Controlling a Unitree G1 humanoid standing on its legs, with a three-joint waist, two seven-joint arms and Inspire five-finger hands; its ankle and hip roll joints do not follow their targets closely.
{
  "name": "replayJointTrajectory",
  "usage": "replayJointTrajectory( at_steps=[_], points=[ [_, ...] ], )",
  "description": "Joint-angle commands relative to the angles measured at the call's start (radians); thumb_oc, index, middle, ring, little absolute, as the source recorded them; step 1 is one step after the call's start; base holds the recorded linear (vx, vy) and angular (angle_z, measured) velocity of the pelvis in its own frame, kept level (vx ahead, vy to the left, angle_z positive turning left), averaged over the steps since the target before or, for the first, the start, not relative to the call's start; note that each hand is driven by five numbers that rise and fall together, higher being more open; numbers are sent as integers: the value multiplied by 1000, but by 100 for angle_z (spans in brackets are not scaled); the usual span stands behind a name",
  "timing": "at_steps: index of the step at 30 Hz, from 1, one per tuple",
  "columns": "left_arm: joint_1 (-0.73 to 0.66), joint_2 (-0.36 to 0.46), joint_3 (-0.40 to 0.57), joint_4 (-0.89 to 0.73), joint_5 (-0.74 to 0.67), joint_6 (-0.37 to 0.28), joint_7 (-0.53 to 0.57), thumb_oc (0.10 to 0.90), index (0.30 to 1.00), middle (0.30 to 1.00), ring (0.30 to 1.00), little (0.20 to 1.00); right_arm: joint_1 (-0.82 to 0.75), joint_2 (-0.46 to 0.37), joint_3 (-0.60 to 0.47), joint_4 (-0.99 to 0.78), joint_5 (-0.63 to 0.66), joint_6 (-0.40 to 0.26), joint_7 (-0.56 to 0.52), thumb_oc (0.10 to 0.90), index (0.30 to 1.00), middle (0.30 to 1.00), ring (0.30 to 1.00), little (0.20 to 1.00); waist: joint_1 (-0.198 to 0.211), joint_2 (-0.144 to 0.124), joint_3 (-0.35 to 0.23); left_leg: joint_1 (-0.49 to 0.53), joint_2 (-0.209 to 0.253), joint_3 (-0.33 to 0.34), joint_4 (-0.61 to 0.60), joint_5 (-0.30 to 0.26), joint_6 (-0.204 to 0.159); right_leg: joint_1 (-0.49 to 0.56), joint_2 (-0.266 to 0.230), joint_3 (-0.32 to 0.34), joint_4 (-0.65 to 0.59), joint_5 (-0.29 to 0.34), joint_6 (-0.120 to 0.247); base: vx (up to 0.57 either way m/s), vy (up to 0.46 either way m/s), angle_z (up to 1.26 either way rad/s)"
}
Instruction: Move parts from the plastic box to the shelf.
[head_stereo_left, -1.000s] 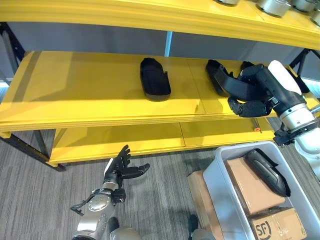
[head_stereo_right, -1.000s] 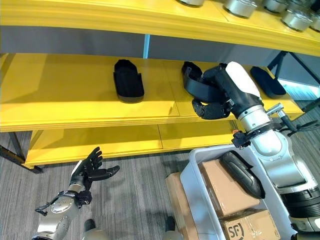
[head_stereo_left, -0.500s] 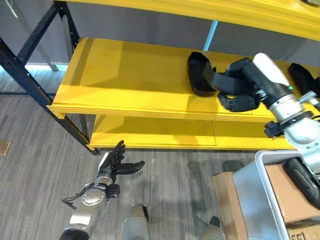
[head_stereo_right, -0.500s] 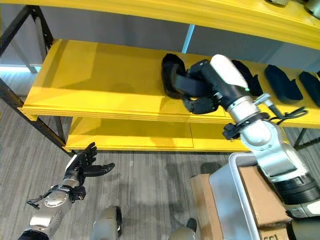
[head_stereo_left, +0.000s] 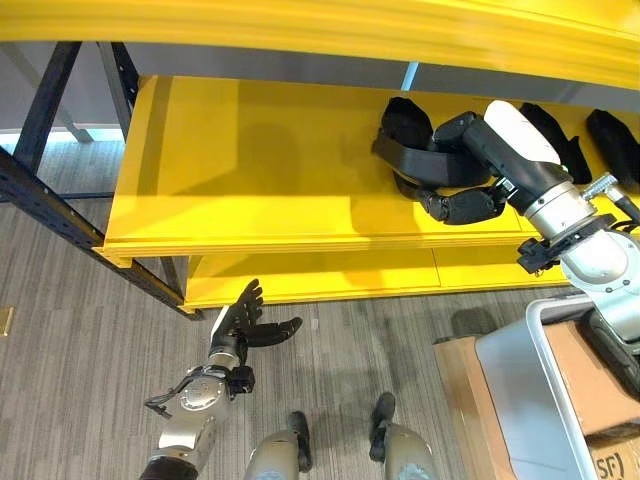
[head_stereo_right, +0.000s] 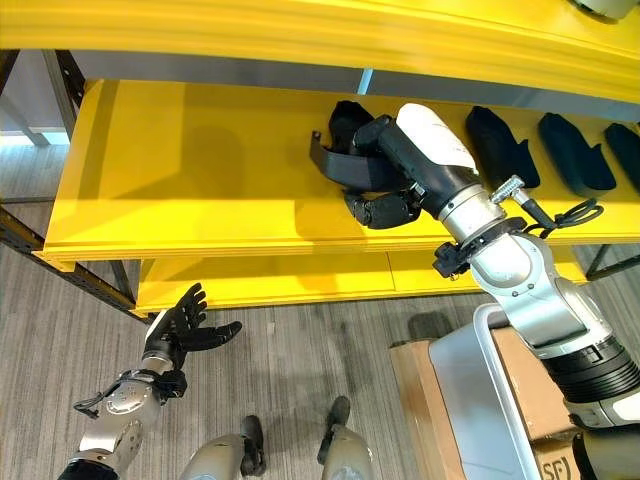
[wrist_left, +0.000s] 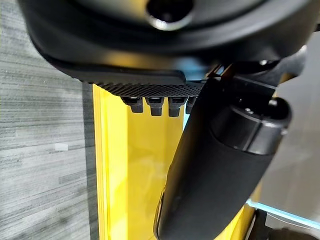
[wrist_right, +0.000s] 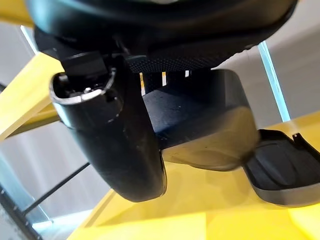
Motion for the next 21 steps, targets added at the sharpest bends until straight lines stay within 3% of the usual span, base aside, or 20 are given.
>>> replayJointTrajectory(
  at_steps=[1,14,21],
  points=[
    [-13,25,-23,-126,-4,-85,-17,900,1000,1000,1000,1000,-117,-28,-167,-25,2,-53,-89,400,300,300,300,300,-9,-11,-107,30,162,-85,26,-84,-117,-32,-42,5,36,-54,74,26,0,-13],
    [-18,12,-37,-130,-6,-88,-11,900,1000,1000,1000,1000,-203,16,-108,-37,-2,-63,-87,400,300,300,300,300,-12,-15,-123,69,149,-74,-15,-91,-106,-29,-62,30,43,-23,96,12,3,-3],
    [-26,17,-42,-133,-19,-94,2,900,1000,1000,1000,1000,-347,67,-4,-13,-3,-58,-93,400,300,300,300,300,6,-21,-123,70,147,-81,-25,-86,-105,-24,-68,26,46,-13,99,-6,-5,3]
  ],
)
